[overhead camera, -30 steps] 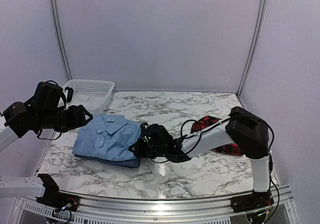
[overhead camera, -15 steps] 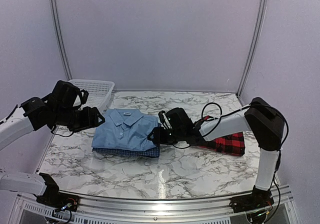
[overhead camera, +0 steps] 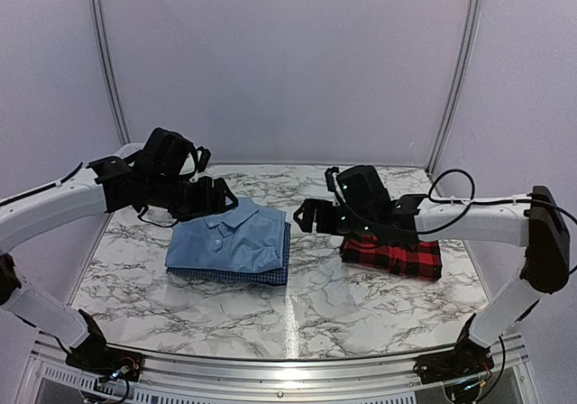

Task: Fold and stack the long sleeve shirts
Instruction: Pick up the square-folded shirt from the corner of the board.

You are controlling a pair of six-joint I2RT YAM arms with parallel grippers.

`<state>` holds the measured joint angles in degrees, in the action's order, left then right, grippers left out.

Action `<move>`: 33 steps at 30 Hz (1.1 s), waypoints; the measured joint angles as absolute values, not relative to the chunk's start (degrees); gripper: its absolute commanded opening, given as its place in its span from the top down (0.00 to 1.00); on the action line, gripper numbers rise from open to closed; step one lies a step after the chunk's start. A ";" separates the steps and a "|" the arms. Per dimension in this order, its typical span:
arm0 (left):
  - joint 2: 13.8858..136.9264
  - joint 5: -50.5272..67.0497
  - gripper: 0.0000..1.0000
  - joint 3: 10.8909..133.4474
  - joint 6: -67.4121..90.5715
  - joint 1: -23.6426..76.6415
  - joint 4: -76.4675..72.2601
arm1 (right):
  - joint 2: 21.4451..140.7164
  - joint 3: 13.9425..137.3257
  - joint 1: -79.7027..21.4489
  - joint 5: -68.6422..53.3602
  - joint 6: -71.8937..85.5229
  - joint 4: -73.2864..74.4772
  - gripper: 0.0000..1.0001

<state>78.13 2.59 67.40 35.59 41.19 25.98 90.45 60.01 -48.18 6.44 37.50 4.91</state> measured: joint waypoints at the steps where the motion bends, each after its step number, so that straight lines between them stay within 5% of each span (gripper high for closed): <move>1: 80.25 2.70 0.21 68.75 35.53 42.04 25.04 | 88.51 58.72 -47.00 7.31 37.56 5.37 0.02; 14: 111.59 1.52 0.27 93.17 33.95 54.92 19.33 | 62.83 39.77 -29.04 12.43 39.40 16.40 0.07; 20: 124.97 1.41 0.22 105.10 33.47 56.95 19.07 | 53.08 32.23 -13.32 9.85 38.85 18.09 0.11; 33: 144.05 2.31 0.23 127.48 32.32 56.75 19.88 | 64.34 29.30 3.31 -0.03 33.93 13.08 0.26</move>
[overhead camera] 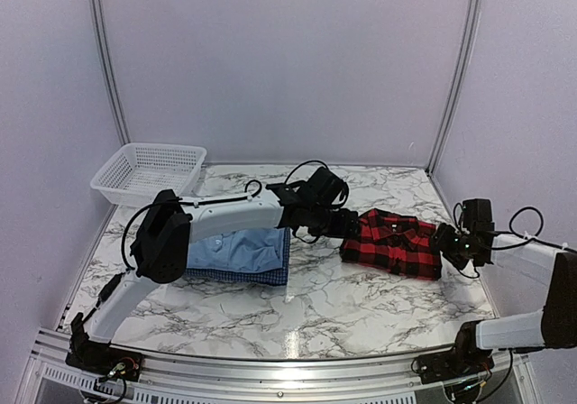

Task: Fold and stack the long sleeve shirts
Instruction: Pick up the square-folded shirt from the corner of the board.

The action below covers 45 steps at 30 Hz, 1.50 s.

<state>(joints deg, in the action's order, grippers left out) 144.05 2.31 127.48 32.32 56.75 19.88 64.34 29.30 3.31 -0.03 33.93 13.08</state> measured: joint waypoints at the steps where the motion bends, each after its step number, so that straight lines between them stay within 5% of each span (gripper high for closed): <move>1: 144.75 2.13 0.23 128.27 32.32 56.77 19.86 | 65.65 29.30 4.19 -0.75 33.67 12.38 0.27; 12: 151.59 -0.54 0.24 132.07 33.23 57.10 20.01 | 76.09 29.32 7.35 -7.09 31.31 6.42 0.38; 19: 153.27 -0.82 0.34 134.41 34.85 57.69 19.77 | 78.11 29.32 7.38 -8.58 30.83 4.16 0.50; 32: 155.28 2.81 0.78 136.25 40.27 58.30 18.02 | 80.97 30.30 7.35 -11.70 29.02 2.07 1.00; 37: 155.33 4.71 1.00 136.25 41.41 58.28 16.29 | 79.81 31.42 7.20 -11.94 28.62 4.16 1.00; 45: 153.93 6.22 1.00 136.22 42.02 58.22 14.83 | 74.65 36.56 4.01 -11.40 28.12 10.50 1.00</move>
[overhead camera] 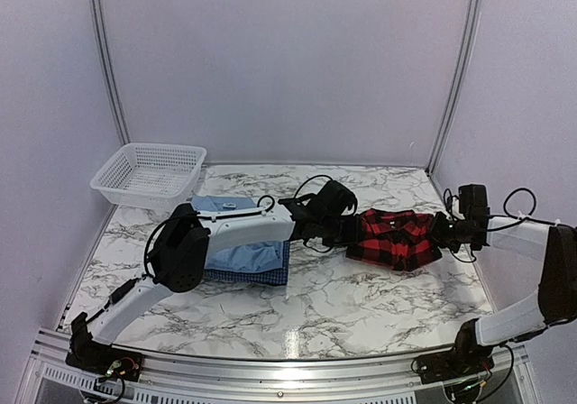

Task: Fold and stack the long sleeve shirts
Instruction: Pick up the square-folded shirt from the corner of the board.

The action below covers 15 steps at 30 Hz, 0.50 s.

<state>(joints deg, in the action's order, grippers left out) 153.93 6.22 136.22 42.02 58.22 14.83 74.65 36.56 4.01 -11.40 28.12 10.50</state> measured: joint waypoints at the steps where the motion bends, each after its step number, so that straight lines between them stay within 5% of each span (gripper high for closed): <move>1: 153.38 6.35 1.00 136.14 41.98 58.17 14.81 | 73.84 37.08 3.46 -11.29 28.08 11.25 1.00; 15: 128.73 4.43 1.00 121.69 36.80 56.25 15.62 | 66.72 47.59 -10.13 -9.41 31.57 18.61 1.00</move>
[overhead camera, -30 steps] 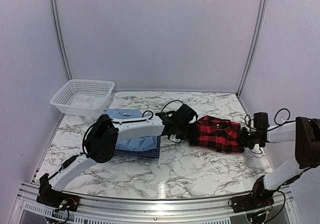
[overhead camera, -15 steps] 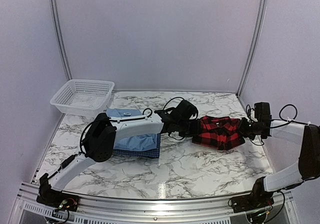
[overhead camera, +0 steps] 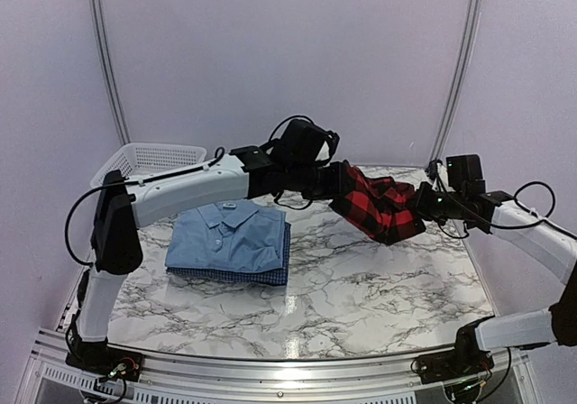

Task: Fold and stack the long sleeve shirts
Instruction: Pick up the square-folded shirt from the corner of the board, then place the square-folded shirt on the square-folded shirt.

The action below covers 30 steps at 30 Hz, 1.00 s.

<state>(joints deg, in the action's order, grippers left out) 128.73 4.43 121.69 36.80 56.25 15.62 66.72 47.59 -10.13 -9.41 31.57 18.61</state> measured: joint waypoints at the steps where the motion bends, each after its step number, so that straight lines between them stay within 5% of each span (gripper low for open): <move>1: 126.32 3.92 1.00 119.39 36.56 55.96 15.77 | 66.78 48.71 -12.38 -8.78 32.42 18.68 1.00; 17: 87.24 -5.26 1.00 80.64 35.53 45.56 22.87 | 90.21 73.56 -45.41 3.68 40.56 17.61 1.00; 30: 75.66 -4.89 1.00 72.66 33.12 33.85 31.40 | 108.22 91.24 -54.26 6.15 42.48 16.58 1.00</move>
